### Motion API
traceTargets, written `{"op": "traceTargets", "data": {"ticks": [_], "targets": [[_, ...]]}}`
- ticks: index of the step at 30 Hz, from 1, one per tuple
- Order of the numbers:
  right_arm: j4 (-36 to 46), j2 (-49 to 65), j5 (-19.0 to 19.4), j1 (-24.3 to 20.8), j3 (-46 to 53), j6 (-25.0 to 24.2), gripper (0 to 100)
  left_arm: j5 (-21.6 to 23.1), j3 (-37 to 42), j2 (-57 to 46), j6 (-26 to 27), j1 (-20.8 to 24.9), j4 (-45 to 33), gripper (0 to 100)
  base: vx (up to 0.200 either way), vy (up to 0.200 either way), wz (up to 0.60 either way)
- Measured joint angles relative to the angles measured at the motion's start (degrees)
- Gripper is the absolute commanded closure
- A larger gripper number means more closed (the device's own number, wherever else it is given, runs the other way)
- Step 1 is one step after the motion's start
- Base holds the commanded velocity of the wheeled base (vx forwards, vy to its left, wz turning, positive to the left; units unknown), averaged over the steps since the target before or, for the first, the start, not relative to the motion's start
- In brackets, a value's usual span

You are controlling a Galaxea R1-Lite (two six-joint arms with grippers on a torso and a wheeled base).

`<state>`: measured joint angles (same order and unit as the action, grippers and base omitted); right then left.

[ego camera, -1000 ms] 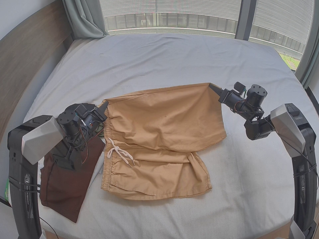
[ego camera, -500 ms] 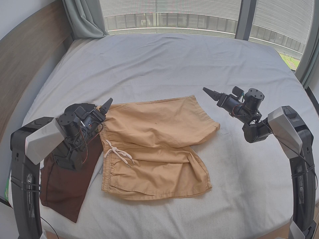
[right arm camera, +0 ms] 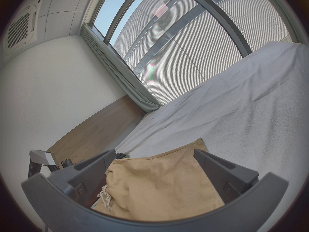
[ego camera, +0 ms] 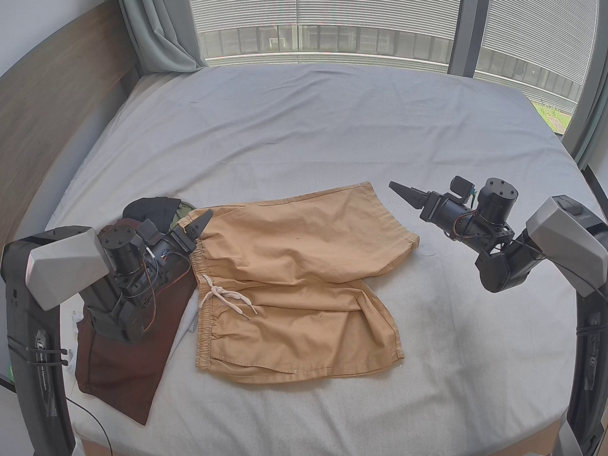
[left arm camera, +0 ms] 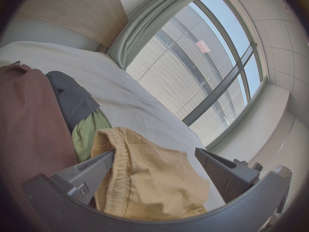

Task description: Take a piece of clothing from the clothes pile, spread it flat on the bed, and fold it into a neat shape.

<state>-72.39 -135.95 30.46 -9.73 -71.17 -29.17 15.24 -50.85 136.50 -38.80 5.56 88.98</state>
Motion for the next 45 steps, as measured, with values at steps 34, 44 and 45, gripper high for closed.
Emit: {"op": "traceTargets", "data": {"ticks": [34, 44, 45], "targets": [[-15.88, 21.89, 0.16, -4.60, 41.52, 0.55, 0, 19.43, 31.65, -28.28, 12.86, -1.24, 0.02, 0, 0.000, 0.000, 0.00], [-15.86, 22.47, 0.22, -5.79, 45.37, 0.73, 0, 21.89, 34.89, -28.53, 17.16, -2.04, 0.00, 0, 0.000, 0.000, 0.00], [-15.86, 22.50, 0.24, -5.84, 45.74, 0.77, 0, 21.96, 35.00, -28.53, 17.21, -2.04, 0.00, 0, 0.000, 0.000, 0.00]]}}
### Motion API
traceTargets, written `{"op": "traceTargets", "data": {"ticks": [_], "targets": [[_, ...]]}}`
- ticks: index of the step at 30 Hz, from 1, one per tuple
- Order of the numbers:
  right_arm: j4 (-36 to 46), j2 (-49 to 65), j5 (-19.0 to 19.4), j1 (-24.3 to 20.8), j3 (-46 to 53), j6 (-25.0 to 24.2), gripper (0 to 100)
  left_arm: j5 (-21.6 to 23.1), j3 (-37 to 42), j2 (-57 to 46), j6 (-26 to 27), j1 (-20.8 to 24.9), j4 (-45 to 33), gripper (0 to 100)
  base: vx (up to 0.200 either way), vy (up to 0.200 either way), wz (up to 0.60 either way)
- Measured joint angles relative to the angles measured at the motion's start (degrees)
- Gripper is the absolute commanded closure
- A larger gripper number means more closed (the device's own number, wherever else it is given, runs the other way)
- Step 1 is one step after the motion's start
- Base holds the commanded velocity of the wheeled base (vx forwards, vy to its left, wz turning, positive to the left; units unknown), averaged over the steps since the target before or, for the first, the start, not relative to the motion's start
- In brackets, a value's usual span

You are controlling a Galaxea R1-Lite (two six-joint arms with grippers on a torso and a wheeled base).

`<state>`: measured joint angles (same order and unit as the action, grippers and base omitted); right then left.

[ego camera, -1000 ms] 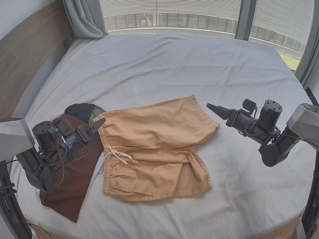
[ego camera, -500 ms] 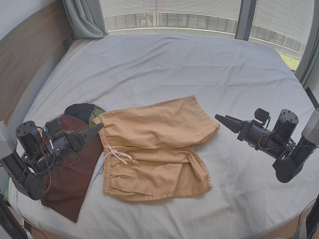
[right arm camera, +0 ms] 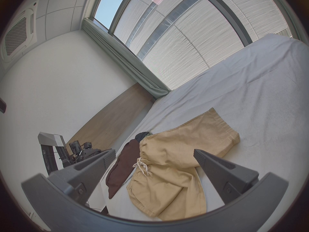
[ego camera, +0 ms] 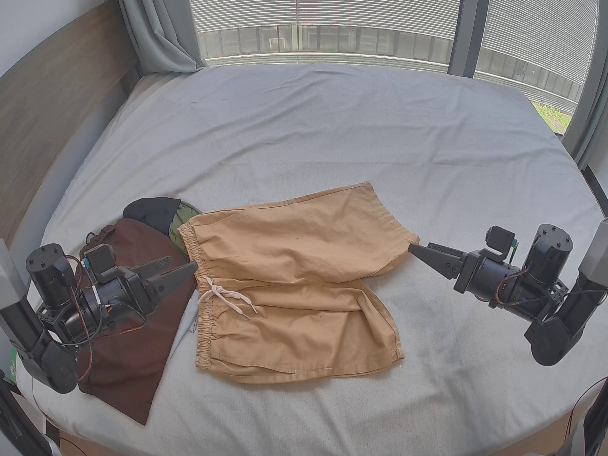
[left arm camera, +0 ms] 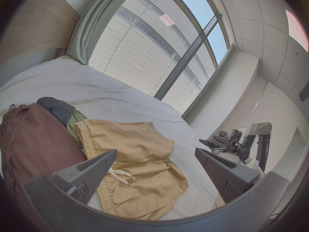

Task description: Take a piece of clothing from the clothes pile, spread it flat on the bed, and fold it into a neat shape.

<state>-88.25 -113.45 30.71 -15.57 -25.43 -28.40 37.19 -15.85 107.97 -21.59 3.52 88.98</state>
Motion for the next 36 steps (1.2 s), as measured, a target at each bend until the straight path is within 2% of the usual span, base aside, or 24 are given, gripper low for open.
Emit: {"op": "traceTargets", "data": {"ticks": [7, 17, 20, 31, 36], "targets": [[0.00, 0.05, 0.02, -0.20, 1.37, 0.05, 0, 0.06, 0.80, -0.04, 1.23, -0.11, 0.02, 0, 0.000, 0.000, 0.00], [0.01, -1.22, 0.16, -0.41, 2.30, 0.55, 0, 1.28, 2.16, 1.71, 7.66, -0.30, -0.02, 0, 0.000, 0.000, 0.00], [0.04, -2.38, 0.68, -0.26, 3.05, 2.79, 0, 1.43, 2.57, 2.28, 9.55, -0.50, -0.02, 0, 0.000, 0.000, 0.00], [0.00, -5.08, 1.56, -0.02, 5.67, 4.35, 0, 1.65, 4.06, 2.97, 10.09, -0.52, 0.00, 0, 0.000, 0.000, 0.00], [-0.02, -8.72, 1.56, 0.20, 6.61, 6.97, 0, 1.65, 4.28, 3.08, 10.18, -0.41, 0.00, 0, 0.000, 0.000, 0.00]]}}
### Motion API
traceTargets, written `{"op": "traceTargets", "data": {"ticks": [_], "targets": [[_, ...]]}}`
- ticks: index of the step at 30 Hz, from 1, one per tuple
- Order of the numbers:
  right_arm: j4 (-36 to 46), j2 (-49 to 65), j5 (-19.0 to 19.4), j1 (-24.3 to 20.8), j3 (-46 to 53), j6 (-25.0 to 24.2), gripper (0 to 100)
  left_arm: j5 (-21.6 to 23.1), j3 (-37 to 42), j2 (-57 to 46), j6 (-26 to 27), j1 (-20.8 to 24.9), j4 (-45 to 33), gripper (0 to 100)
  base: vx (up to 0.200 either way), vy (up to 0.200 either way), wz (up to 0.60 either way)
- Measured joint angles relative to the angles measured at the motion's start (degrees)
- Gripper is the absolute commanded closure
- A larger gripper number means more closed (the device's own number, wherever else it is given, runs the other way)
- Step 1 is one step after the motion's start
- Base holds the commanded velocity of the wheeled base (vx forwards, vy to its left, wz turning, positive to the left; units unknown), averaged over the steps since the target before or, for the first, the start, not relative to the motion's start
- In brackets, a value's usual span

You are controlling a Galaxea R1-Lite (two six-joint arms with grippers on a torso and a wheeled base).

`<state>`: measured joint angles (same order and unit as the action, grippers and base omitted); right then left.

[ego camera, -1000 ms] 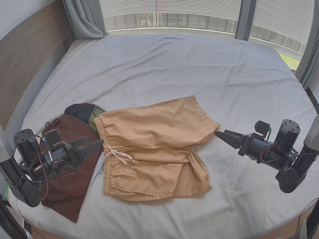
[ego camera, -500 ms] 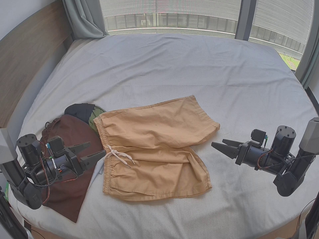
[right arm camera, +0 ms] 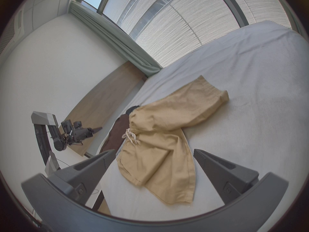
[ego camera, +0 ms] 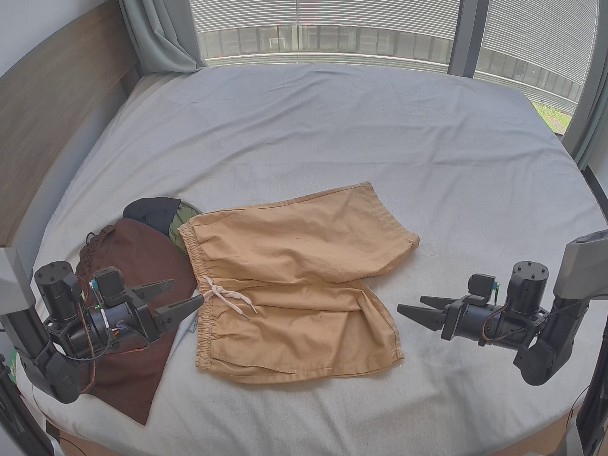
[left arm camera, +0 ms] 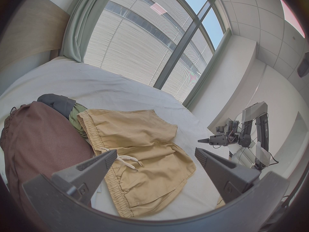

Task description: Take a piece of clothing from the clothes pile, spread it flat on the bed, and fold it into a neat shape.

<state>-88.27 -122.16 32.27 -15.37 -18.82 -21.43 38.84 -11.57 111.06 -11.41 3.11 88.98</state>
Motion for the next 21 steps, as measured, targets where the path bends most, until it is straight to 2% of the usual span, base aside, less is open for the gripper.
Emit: {"op": "traceTargets", "data": {"ticks": [21], "targets": [[-0.05, -10.58, 0.18, 0.11, 1.83, 0.99, 0, -0.02, 0.05, 0.16, 0.02, 0.05, 0.00, 0, 0.000, 0.000, 0.00]]}}
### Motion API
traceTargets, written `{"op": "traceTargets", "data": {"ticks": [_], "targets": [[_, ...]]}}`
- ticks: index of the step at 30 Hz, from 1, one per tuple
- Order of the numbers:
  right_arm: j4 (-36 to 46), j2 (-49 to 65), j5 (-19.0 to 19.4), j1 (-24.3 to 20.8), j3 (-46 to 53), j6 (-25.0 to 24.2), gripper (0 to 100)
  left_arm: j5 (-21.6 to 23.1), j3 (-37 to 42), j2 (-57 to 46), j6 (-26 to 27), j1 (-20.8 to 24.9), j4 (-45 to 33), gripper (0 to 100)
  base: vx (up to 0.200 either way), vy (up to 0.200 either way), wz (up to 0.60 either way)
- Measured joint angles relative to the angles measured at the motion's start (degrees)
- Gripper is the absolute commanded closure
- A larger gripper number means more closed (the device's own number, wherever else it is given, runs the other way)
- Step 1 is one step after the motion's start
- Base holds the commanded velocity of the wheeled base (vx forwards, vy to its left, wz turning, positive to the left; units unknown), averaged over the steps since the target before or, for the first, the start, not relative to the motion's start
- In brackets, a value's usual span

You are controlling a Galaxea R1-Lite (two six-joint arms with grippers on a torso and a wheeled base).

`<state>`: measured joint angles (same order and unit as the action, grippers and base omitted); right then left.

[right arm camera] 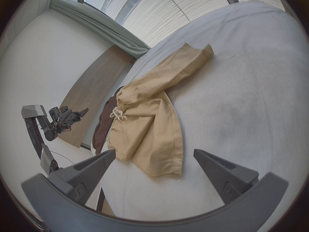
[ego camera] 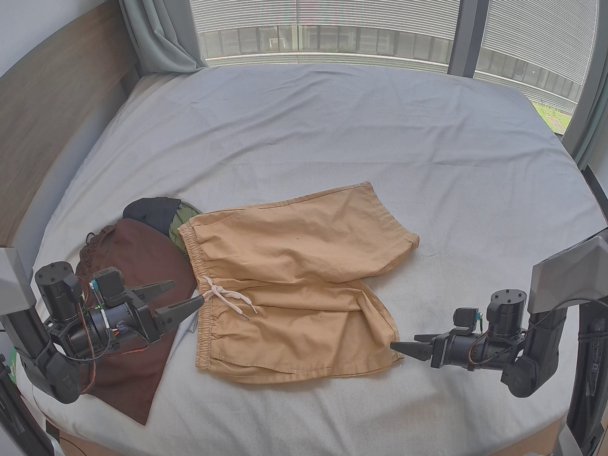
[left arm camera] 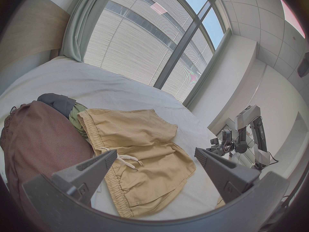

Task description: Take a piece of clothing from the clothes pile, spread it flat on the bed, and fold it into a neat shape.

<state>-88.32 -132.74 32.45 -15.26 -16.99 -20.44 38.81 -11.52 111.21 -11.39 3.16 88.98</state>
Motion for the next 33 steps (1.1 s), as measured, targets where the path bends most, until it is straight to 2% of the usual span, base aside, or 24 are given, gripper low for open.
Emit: {"op": "traceTargets", "data": {"ticks": [18, 33], "targets": [[-0.02, -6.73, 1.82, -0.55, -1.99, -1.10, 0, -0.06, 0.17, 0.20, 0.15, 0.06, 0.00, 0, 0.000, 0.000, 0.00], [-0.26, -8.79, 3.02, -2.78, -3.56, -3.72, 0, -0.06, 0.23, 0.24, 0.06, 0.15, 0.00, 0, 0.000, 0.000, 0.00]]}}
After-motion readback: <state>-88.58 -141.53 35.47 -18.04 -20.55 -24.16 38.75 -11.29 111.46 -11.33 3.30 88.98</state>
